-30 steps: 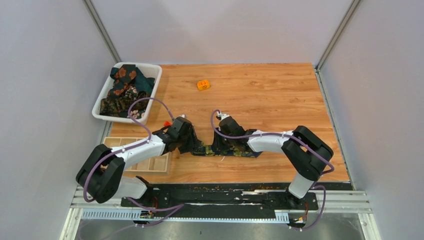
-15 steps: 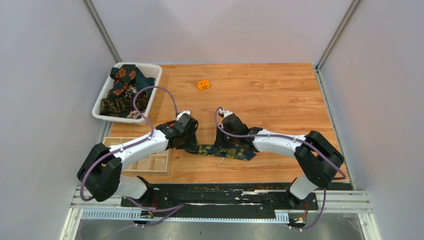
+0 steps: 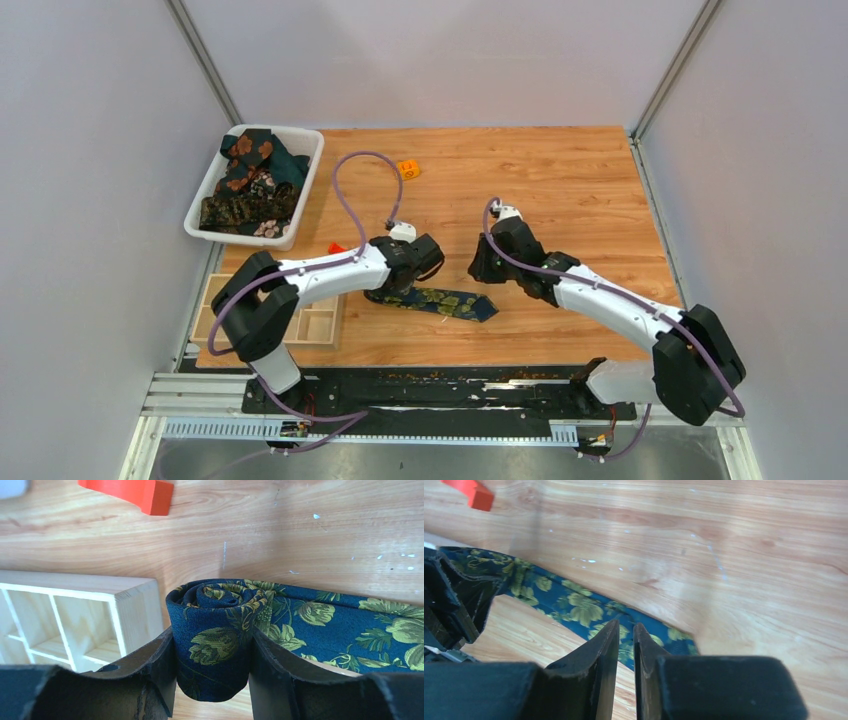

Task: Roll the ties
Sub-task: Roll the tie at the center of the board.

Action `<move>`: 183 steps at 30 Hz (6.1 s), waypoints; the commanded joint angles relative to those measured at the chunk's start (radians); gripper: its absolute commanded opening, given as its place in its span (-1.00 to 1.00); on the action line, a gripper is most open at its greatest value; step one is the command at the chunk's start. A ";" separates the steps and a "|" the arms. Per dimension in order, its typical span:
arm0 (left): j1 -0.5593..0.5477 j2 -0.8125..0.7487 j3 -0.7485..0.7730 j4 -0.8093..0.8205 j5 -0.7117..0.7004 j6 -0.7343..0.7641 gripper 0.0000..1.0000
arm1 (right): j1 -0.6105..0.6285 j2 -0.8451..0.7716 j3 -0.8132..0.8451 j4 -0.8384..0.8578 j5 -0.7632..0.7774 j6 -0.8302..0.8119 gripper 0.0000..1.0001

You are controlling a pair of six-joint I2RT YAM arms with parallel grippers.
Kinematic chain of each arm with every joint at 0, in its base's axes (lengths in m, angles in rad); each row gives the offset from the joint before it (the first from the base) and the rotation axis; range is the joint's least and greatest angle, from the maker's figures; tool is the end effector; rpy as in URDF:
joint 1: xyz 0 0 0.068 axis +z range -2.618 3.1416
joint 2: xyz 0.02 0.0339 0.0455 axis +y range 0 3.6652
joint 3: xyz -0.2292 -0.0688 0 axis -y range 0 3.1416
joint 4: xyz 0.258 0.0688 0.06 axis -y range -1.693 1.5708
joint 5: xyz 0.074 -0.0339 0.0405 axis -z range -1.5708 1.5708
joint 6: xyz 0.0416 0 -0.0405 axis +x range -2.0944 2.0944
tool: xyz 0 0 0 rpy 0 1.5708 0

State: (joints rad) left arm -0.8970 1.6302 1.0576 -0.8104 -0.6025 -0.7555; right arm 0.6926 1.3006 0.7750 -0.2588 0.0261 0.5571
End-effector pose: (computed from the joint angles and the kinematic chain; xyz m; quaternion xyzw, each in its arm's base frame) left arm 0.2076 -0.2222 0.1466 0.0395 0.9503 0.1343 0.2779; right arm 0.2269 0.1868 0.1752 -0.0575 0.9218 0.2143 0.3178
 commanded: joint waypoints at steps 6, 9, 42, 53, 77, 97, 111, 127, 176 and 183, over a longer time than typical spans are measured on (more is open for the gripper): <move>-0.118 0.180 0.163 -0.219 -0.286 -0.067 0.13 | -0.068 -0.136 -0.027 -0.113 0.060 0.018 -0.63; -0.152 0.244 0.204 -0.255 -0.318 -0.077 0.14 | -0.081 -0.164 -0.026 -0.133 0.066 0.017 -0.63; -0.267 0.262 0.274 -0.100 -0.085 0.106 0.52 | -0.108 -0.277 0.015 -0.188 0.069 0.007 -0.58; -0.267 0.186 0.261 -0.061 -0.020 0.118 0.52 | -0.109 -0.272 0.017 -0.176 0.044 0.018 -0.58; 0.072 -0.437 -0.103 0.202 0.309 0.284 0.99 | -0.001 -0.011 0.088 0.049 -0.290 0.047 -0.58; 0.353 -0.250 -0.223 0.411 0.787 0.364 0.90 | 0.048 0.224 0.151 0.181 -0.392 0.080 -0.62; 0.364 -0.129 -0.269 0.488 0.880 0.329 0.74 | 0.049 0.244 0.135 0.191 -0.385 0.076 -0.63; 0.297 -0.138 -0.209 0.358 0.702 0.287 0.20 | 0.049 0.255 0.086 0.223 -0.356 0.087 -0.16; -0.131 0.298 0.488 -0.282 0.131 0.074 0.54 | -0.050 -0.375 -0.040 -0.213 0.138 0.125 0.71; -0.132 0.217 0.444 -0.249 0.139 0.077 0.56 | -0.050 -0.351 -0.069 -0.172 0.116 0.140 0.72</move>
State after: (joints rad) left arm -1.0218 1.9385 1.5120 -1.0878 -0.4736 -0.6571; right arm 0.6464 0.9447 0.7261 -0.4706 0.1547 0.6750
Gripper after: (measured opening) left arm 0.776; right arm 0.856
